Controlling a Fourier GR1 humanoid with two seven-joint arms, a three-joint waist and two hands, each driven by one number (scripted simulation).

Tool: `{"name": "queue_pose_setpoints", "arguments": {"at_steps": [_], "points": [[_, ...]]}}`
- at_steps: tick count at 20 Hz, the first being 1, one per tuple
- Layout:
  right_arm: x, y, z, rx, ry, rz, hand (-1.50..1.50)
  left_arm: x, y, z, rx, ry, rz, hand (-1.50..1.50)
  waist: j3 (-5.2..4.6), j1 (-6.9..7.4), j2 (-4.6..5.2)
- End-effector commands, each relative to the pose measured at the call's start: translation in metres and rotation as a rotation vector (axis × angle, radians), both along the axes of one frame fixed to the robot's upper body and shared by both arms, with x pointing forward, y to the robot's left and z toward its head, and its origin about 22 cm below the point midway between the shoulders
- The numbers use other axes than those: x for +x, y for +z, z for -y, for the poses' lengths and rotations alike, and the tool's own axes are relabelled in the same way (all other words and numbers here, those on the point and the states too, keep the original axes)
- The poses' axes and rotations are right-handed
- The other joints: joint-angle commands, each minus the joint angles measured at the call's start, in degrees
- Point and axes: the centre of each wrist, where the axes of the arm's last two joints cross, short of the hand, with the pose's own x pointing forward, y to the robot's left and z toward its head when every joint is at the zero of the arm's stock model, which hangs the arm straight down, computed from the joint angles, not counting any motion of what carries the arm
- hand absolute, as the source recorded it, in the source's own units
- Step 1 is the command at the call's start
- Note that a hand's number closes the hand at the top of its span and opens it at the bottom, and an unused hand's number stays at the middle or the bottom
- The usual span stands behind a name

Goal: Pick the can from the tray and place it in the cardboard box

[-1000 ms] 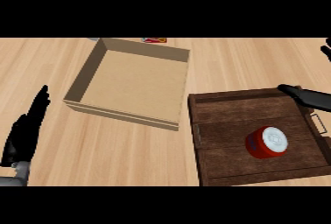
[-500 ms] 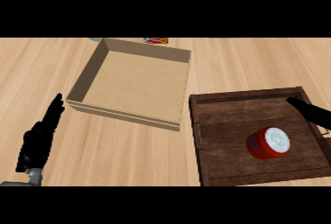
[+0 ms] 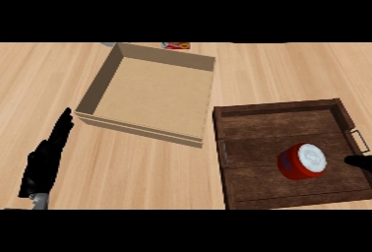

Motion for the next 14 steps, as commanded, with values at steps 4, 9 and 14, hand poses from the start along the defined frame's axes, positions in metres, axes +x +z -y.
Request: {"name": "queue_pose_setpoints", "arguments": {"at_steps": [4,9,14], "points": [[-0.017,0.025,-0.037,-0.088,0.082,-0.447,-1.50,-0.001,0.002,0.017,-0.015,-0.021,0.005,0.00,0.09,1.34,0.24],[0.000,0.046,-0.046,-0.067,0.071,-0.528,-1.50,0.008,-0.007,0.015,-0.004,-0.035,0.003,0.00,0.24,1.68,0.60],[-0.005,0.037,-0.068,-0.066,0.014,-0.526,-1.50,0.020,-0.011,0.018,-0.021,-0.032,0.011,0.00,0.22,1.13,0.56]]}}
